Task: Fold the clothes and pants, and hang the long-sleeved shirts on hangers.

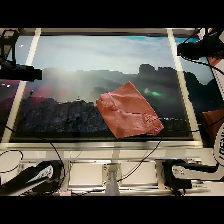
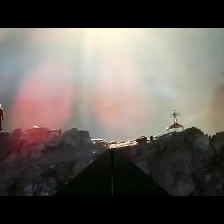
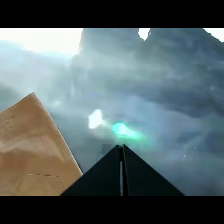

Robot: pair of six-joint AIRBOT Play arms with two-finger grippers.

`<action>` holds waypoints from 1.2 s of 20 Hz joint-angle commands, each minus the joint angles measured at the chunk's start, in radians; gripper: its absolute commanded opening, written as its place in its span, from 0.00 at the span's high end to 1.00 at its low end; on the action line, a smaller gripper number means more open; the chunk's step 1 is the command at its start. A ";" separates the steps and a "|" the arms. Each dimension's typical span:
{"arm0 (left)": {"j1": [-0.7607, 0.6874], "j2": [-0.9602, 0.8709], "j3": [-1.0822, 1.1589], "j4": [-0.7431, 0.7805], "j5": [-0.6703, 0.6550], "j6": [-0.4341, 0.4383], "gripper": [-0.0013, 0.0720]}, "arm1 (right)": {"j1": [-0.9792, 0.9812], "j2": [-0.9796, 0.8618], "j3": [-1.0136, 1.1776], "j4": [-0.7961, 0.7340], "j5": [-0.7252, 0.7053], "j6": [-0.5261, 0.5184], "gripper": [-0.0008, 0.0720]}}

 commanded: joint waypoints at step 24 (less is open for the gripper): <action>-0.003 -0.236 0.000 -0.290 -0.026 -0.163 0.60 | 0.000 0.002 -0.002 -0.002 0.011 -0.003 0.95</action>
